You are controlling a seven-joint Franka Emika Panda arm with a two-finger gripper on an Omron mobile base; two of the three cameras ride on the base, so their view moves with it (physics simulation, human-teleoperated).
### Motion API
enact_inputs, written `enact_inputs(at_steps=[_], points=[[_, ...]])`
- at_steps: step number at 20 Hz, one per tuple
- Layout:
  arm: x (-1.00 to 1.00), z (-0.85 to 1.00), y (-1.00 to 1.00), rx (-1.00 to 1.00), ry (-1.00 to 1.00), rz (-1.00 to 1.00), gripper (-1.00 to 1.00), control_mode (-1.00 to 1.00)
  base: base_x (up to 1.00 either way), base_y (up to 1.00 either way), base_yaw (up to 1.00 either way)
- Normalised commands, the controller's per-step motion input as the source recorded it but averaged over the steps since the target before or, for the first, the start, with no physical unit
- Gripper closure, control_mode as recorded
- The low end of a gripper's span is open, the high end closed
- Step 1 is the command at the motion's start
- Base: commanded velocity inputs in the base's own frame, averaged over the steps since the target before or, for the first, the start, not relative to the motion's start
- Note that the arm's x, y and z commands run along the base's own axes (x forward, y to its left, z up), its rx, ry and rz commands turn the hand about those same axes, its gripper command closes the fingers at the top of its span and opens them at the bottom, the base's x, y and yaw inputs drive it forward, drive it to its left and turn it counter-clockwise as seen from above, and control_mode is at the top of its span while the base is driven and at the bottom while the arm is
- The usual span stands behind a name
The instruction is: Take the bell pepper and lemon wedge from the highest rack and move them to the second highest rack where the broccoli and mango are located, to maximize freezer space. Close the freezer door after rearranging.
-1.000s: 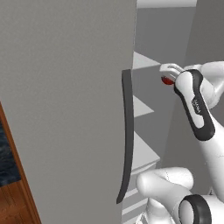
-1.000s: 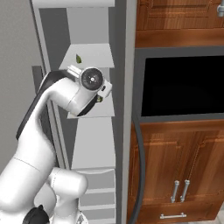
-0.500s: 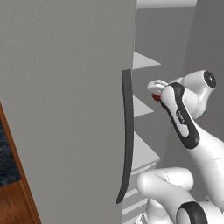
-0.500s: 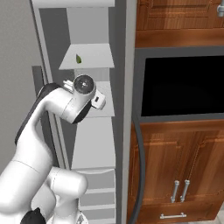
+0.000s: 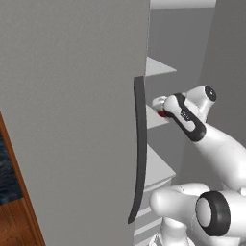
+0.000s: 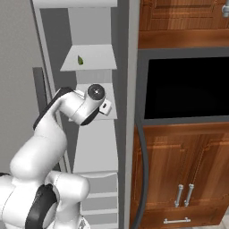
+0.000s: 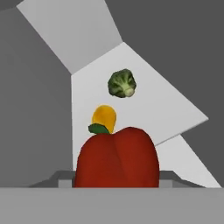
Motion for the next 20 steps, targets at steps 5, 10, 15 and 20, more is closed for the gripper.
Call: enact_inputs(at_steps=[5, 10, 15, 20], points=[[0.72, -0.49, 0.08, 0.00, 0.01, 0.01, 1.00, -1.00, 0.00, 0.00, 0.00], [0.70, -0.35, 0.08, 0.00, 0.04, 0.00, 1.00, -1.00, 0.00, 0.00, 0.00], [0.61, -0.40, 0.05, 0.00, 0.02, 0.00, 1.00, -1.00, 0.00, 0.00, 0.00], [0.54, -0.39, 0.05, 0.00, 0.00, 0.00, 1.00, -1.00, 0.00, 0.00, 0.00]])
